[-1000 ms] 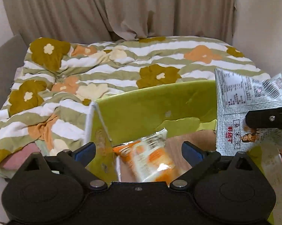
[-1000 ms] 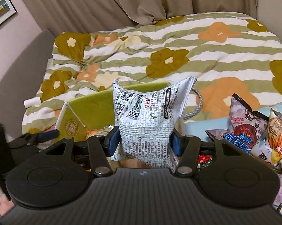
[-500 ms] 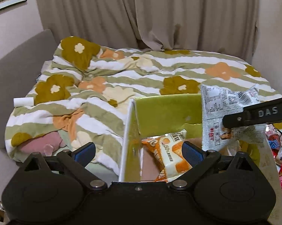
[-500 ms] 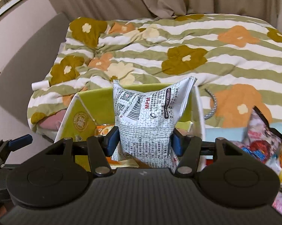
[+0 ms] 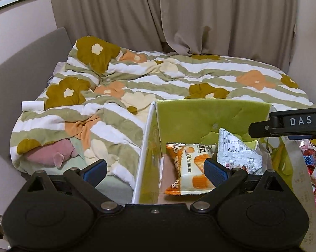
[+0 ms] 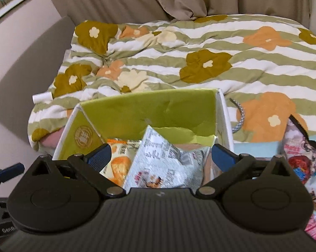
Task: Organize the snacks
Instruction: 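Open both tools to drop the packets into the box, then move both tools back over the snack pile, then grasp a white printed bag with the left tool while the right tool grasps a purple bag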
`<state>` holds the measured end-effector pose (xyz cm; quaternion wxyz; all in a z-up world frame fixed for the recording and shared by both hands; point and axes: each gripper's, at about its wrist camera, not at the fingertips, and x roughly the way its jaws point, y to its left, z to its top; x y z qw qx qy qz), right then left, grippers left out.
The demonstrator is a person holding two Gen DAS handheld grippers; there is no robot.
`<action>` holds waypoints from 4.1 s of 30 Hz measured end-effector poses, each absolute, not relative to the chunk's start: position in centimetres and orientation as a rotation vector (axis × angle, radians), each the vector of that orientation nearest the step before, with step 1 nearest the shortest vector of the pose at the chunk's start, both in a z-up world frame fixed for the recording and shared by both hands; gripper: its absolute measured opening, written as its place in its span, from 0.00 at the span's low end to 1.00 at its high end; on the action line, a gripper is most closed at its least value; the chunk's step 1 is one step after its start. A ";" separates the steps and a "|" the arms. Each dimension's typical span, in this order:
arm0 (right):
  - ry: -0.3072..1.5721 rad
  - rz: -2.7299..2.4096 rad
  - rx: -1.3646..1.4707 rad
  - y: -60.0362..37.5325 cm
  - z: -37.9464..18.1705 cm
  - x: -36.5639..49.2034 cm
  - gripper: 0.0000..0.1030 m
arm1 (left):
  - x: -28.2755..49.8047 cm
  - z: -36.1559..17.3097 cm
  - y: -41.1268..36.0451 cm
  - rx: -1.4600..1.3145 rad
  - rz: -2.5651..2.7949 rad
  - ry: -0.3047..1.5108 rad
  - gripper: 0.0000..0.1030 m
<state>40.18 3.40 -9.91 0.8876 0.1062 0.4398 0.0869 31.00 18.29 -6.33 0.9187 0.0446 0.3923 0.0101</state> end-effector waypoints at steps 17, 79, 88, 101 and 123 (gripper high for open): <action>0.809 0.099 0.199 2.8 -4.2 34.2 1.00 | 27.5 -2.0 18.1 0.057 -0.024 0.711 0.97; 0.911 0.079 -0.016 -32.3 -16.2 18.3 1.00 | 14.4 -18.6 -20.3 0.502 -0.519 0.965 0.87; 0.918 0.093 -0.042 -31.8 -17.0 18.5 1.00 | 12.1 -18.5 -21.6 0.620 -0.549 0.903 0.71; 0.900 0.111 -0.175 -30.2 -17.7 18.6 1.00 | 12.6 -17.0 -19.9 0.512 -0.500 0.931 0.70; 0.937 0.107 -0.151 -30.1 -17.6 16.9 0.86 | 11.4 -14.5 -18.3 0.438 -0.475 0.893 0.70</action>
